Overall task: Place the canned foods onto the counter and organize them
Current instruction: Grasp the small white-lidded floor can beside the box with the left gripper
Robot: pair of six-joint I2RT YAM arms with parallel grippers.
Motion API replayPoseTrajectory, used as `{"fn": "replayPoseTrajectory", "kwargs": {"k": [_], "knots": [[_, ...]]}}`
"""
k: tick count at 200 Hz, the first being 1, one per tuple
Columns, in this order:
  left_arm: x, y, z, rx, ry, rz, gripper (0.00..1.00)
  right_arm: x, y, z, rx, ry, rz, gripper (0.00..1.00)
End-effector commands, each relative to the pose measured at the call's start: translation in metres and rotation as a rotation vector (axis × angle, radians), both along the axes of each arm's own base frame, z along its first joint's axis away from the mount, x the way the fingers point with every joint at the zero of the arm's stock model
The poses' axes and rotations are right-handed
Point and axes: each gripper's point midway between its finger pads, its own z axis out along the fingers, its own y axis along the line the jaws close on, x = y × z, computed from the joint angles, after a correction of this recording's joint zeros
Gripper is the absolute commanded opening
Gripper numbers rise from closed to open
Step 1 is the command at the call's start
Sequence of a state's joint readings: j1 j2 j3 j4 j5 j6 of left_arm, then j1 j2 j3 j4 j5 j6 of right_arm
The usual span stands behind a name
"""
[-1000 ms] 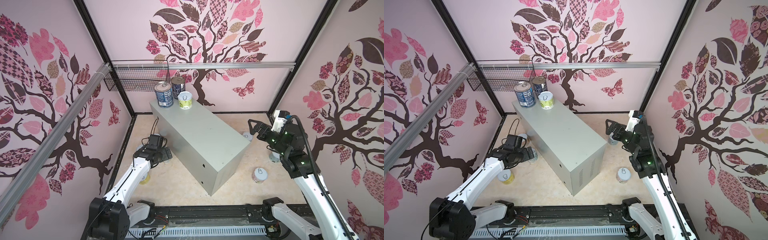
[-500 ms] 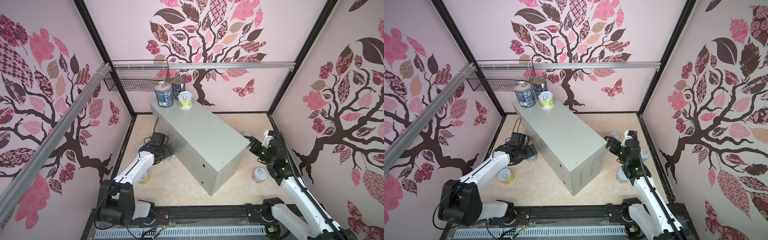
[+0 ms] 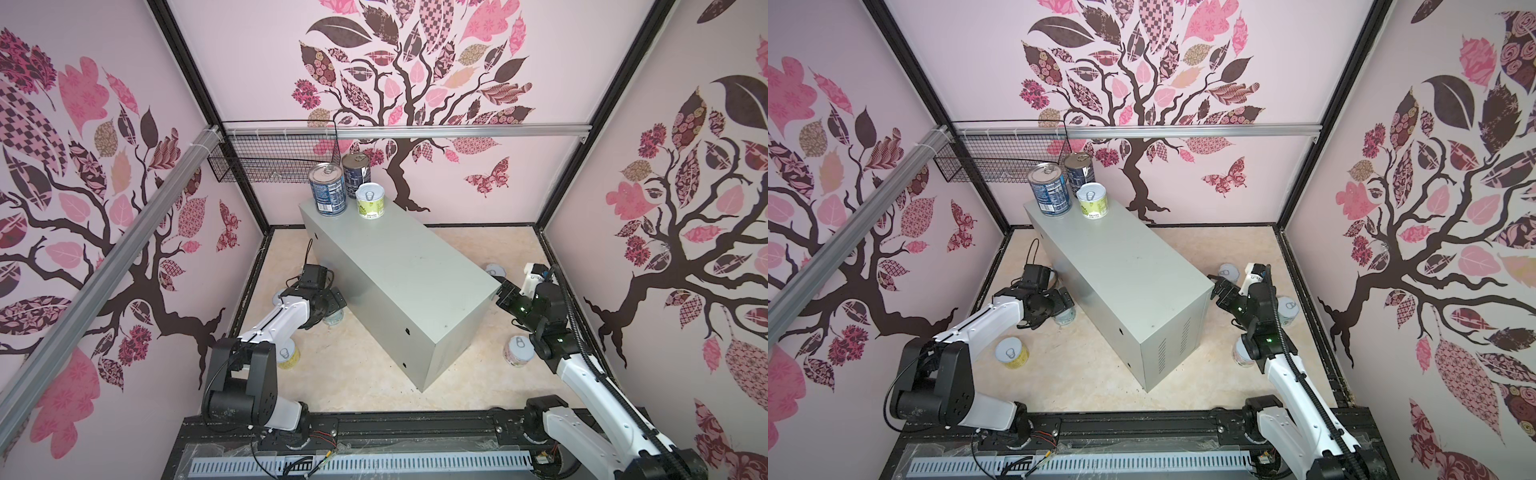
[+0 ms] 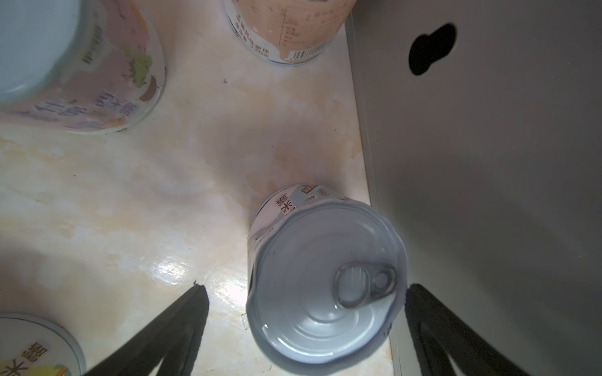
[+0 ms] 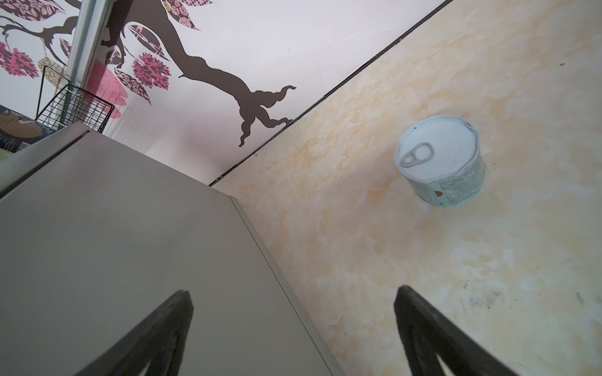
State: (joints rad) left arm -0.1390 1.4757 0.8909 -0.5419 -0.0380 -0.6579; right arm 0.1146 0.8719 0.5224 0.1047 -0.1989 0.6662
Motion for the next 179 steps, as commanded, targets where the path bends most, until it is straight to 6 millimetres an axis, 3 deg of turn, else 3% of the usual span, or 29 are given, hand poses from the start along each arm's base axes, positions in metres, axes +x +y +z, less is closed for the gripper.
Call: {"fn": "replayPoseTrajectory", "kwargs": {"k": [1,77,179], "knots": [[0.014,-0.002,0.007,-0.015,-0.028,0.006,0.98,0.002,0.002,0.004,0.005,-0.028,0.016,1.0],[0.019,0.0,0.0,0.008,-0.002,0.01,0.98,0.002,0.005,0.002,0.011,-0.029,0.031,1.0],[0.003,0.039,-0.005,0.206,0.051,0.108,0.83,0.001,0.01,-0.004,0.024,-0.016,0.065,1.0]]}}
